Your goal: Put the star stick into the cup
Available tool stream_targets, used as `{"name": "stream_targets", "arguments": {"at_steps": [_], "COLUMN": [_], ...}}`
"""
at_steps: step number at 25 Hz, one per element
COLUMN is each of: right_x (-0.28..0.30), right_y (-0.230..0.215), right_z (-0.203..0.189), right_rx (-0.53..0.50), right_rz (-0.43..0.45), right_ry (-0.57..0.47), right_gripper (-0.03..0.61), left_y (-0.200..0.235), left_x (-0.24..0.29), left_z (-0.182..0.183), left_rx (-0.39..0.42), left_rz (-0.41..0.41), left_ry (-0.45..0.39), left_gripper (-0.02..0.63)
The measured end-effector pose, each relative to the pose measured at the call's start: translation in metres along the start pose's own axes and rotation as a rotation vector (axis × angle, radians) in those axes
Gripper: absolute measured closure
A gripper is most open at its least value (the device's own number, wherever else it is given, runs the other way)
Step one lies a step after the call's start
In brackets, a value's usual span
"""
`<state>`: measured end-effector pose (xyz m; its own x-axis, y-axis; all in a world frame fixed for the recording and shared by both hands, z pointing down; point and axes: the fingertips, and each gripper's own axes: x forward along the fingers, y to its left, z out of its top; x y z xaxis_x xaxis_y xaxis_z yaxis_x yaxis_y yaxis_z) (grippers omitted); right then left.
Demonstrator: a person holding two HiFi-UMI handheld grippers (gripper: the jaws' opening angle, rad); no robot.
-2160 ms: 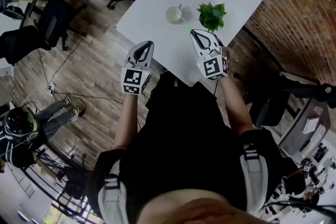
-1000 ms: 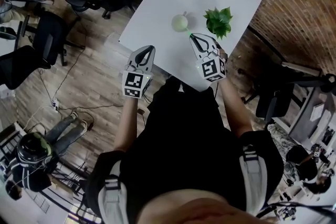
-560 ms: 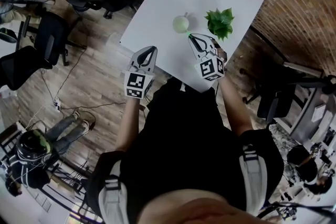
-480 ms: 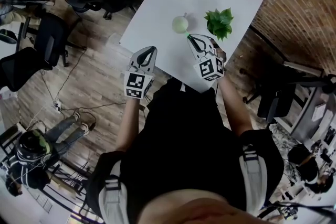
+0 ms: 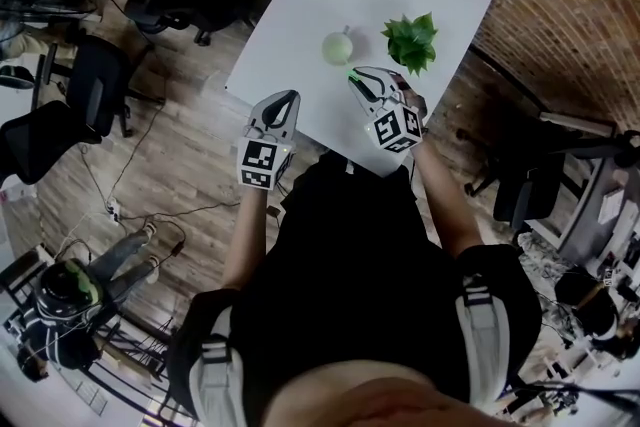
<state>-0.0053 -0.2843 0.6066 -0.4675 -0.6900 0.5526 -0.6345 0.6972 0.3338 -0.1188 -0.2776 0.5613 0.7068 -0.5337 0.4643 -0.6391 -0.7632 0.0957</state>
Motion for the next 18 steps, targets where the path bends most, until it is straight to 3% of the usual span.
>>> {"name": "stream_targets", "arguments": {"at_steps": [18], "right_x": [-0.005], "right_y": [0.018], "right_z": [-0.008], "right_rx": [-0.021], "right_rz": [0.035], "right_ry": [0.045], "right_gripper": [0.439], "left_y": [-0.006], "left_x": [-0.015], "left_z": [-0.009], "left_rx": [-0.009], "left_rz": [0.009], "left_ry": [0.000], "left_gripper": [0.586]}}
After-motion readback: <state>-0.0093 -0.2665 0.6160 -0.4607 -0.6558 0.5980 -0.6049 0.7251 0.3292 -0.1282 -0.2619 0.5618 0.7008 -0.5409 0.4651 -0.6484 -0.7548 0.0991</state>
